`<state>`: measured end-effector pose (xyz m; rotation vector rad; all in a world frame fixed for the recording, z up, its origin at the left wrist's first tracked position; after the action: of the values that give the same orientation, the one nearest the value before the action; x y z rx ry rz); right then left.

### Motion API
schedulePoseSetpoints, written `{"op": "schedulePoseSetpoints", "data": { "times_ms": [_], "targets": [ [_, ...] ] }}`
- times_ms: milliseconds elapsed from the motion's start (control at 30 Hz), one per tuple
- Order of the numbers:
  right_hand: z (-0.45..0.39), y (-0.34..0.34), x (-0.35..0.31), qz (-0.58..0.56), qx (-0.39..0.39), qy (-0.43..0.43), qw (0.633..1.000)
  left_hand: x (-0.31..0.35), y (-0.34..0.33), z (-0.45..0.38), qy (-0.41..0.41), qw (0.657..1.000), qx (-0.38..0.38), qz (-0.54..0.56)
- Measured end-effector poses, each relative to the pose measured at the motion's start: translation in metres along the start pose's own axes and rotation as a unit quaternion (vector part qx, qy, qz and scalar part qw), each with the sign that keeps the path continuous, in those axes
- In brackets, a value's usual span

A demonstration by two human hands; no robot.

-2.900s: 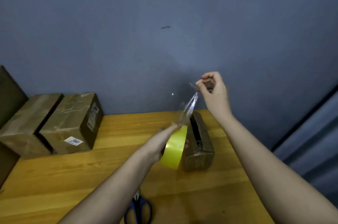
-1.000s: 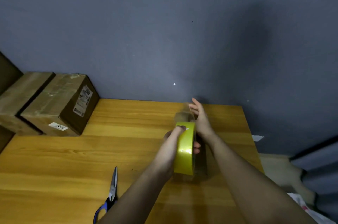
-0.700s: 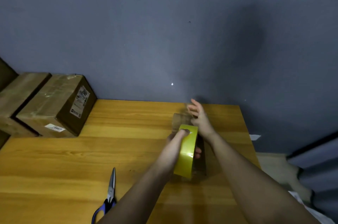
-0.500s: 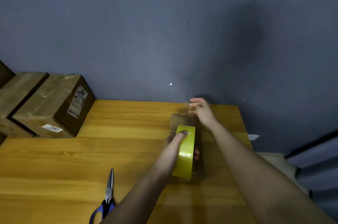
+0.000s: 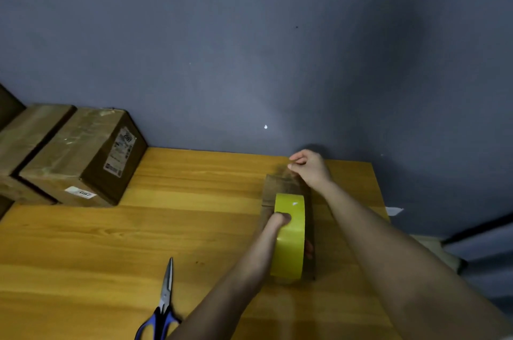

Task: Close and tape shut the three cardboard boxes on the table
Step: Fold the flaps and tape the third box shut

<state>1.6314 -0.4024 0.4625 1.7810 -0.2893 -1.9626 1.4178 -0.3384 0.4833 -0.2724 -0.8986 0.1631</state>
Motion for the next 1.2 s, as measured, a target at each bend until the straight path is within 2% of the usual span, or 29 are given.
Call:
{"op": "schedulePoseSetpoints", "data": {
  "times_ms": [100, 267, 433, 533, 667, 767, 867, 1200],
  "targets": [
    [-0.004, 0.000, 0.002, 0.016, 0.001, -0.003, 1.000, 0.004, 0.002, -0.001, -0.024, 1.000, 0.005, -0.010],
    [-0.006, -0.009, 0.007, 0.042, -0.031, -0.010, 0.999, -0.002, 0.003, -0.005, 0.000, 1.000, 0.009, 0.003],
    [-0.006, -0.015, 0.012, 0.057, -0.053, -0.030, 0.997, -0.004, 0.007, -0.007, -0.017, 0.999, 0.033, 0.006],
    [-0.006, -0.019, 0.020, 0.058, -0.077, -0.082, 0.992, -0.001, 0.007, -0.005, -0.031, 0.999, 0.036, 0.001],
    [-0.003, -0.023, 0.033, 0.005, -0.087, -0.178, 0.980, 0.000, 0.006, -0.001, -0.041, 0.999, 0.031, -0.003],
    [0.000, -0.030, 0.041, 0.024, -0.101, -0.238, 0.966, 0.003, 0.009, 0.000, -0.054, 0.997, 0.054, -0.018],
    [-0.003, -0.038, 0.040, 0.056, -0.108, -0.225, 0.967, 0.013, 0.008, 0.003, -0.085, 0.994, 0.061, -0.016],
    [0.007, -0.040, 0.045, 0.094, -0.164, -0.233, 0.954, 0.015, 0.005, 0.010, -0.096, 0.993, 0.057, -0.028]
  ]
}}
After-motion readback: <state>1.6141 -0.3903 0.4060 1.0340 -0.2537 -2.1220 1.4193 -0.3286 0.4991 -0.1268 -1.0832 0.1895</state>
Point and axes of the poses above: each hand's wrist, its own z-axis away from the middle knuckle, its own y-axis out of the back of the hand, x = y × z, the point moved 9 cm from there along -z, towards the middle knuckle, and after that the axes turned 10 degrees about -z, right-handed, at the moved point
